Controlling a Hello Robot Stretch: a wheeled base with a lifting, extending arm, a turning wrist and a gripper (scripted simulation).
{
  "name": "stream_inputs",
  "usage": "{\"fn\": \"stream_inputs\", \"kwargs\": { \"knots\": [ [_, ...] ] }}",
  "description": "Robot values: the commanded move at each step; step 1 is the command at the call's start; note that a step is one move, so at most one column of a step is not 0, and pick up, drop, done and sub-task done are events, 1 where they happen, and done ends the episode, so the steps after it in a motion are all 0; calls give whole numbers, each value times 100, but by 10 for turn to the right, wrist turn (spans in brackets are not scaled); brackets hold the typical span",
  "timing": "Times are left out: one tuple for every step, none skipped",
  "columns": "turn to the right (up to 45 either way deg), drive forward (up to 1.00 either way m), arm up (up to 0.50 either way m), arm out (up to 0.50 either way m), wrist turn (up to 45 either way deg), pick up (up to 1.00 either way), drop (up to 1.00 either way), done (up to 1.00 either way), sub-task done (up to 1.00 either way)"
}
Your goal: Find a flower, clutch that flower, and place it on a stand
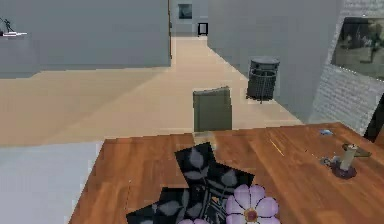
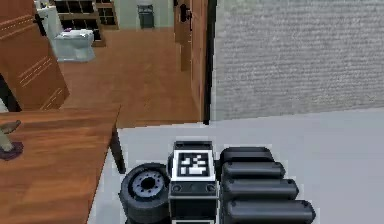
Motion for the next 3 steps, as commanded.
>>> {"fn": "stream_inputs", "kwargs": {
  "knots": [
    [450, 0, 0, 0, 0, 0, 0, 0, 0],
    [360, 0, 0, 0, 0, 0, 0, 0, 0],
    [0, 100, 0, 0, 0, 0, 0, 0, 0]
  ]
}}
